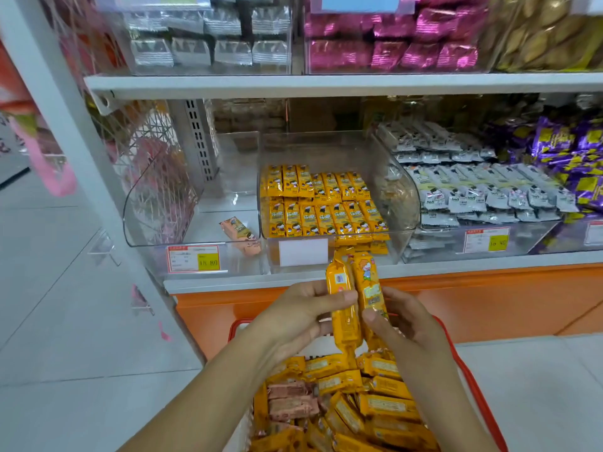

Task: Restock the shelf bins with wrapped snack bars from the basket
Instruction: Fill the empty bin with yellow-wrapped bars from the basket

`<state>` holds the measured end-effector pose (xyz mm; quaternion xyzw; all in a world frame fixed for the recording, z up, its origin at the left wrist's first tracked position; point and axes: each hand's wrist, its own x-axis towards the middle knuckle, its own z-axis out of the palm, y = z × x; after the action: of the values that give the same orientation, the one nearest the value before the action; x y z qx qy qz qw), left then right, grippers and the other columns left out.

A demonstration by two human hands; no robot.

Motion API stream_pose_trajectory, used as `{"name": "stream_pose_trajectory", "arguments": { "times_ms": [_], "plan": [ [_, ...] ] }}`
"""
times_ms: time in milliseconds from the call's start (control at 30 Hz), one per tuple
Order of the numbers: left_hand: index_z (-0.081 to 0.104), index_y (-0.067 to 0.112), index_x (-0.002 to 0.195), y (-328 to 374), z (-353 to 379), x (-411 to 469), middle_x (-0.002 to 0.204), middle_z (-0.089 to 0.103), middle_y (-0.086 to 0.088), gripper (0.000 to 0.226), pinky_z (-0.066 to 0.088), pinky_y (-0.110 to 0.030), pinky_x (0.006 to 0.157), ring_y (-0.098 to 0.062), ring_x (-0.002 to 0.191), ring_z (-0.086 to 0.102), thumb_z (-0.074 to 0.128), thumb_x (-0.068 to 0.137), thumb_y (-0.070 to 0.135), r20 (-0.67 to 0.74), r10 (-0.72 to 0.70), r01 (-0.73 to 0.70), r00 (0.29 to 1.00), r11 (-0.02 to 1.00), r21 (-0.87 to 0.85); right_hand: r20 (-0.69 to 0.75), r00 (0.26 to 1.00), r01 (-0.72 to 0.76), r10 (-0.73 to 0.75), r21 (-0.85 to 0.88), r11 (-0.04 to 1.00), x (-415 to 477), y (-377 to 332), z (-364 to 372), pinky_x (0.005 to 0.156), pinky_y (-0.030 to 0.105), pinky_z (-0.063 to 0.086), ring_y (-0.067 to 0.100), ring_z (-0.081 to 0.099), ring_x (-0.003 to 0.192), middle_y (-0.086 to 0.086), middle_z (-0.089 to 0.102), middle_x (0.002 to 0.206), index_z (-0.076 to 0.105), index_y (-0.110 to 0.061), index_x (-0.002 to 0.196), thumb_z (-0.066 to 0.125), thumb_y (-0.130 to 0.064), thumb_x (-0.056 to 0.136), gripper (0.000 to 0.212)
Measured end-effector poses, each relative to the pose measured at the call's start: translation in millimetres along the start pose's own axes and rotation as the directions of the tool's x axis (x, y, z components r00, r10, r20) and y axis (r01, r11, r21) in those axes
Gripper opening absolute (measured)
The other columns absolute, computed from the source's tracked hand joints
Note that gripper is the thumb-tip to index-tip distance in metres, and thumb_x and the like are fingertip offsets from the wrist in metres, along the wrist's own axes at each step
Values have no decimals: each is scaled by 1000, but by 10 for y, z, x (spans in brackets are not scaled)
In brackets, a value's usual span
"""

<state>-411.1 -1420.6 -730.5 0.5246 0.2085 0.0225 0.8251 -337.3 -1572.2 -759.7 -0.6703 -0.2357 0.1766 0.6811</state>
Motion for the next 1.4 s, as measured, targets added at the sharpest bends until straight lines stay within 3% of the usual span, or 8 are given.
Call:
{"name": "stream_pose_trajectory", "arguments": {
  "times_ms": [333,467,700,867,1033,1100,1267,1400],
  "plan": [
    [59,0,114,17,109,139,107,67,-24,24,56,-44,78,-31,84,64,54,94,12,-68,-175,168,982,981,-100,-98,995,-8,10,29,1000,65,93,-54,63,24,52,8,66,84,-8,69,96,63,-24,103,76,-29,63,42],
    [60,1,103,70,55,114,88,68,-15,23,59,-38,72,-24,73,68,61,81,8,60,-165,172,984,976,-132,-124,992,-22,28,48,999,96,70,-103,61,18,52,8,67,82,-6,71,94,65,-21,101,76,-27,63,40],
    [66,3,112,57,122,93,108,71,-13,46,58,-35,75,-23,90,69,72,68,15,-19,-79,79,997,996,35,-42,998,55,-54,27,998,54,-19,-65,66,20,53,13,67,92,-6,72,101,67,-23,107,77,-30,71,38],
    [68,4,108,48,131,90,102,73,-12,30,58,-37,79,-28,95,70,72,79,12,-166,36,-21,985,995,94,6,969,227,-246,-409,884,35,-13,54,82,9,44,0,52,107,-18,51,117,55,-32,122,72,-62,57,74],
    [68,8,104,289,123,19,99,74,-9,32,55,-38,89,-25,94,70,72,75,19,-171,218,-184,961,963,197,65,932,320,-356,-608,727,247,-178,207,70,13,40,3,49,94,-21,42,103,47,-31,127,66,-51,67,66],
    [70,17,99,445,61,-14,94,75,-3,18,55,-26,85,-16,92,70,68,81,19,-199,358,-288,912,906,310,55,926,333,-374,-588,738,457,-307,274,68,11,37,6,50,88,-19,42,95,52,-27,122,74,-38,69,58],
    [64,27,114,644,-324,-85,109,66,12,24,50,-24,84,-7,98,62,60,92,20,-380,779,-305,499,568,764,10,956,251,-293,-546,799,1269,-576,470,82,34,47,17,54,102,-5,50,112,42,-22,127,75,-30,74,62],
    [47,15,139,650,-588,-46,119,60,-2,50,38,-25,90,-18,113,55,60,92,24,-436,709,-99,555,576,811,11,989,113,-147,-694,711,1978,-582,563,67,31,39,24,56,96,8,56,112,40,-17,113,71,-33,81,47]
  ]
}}
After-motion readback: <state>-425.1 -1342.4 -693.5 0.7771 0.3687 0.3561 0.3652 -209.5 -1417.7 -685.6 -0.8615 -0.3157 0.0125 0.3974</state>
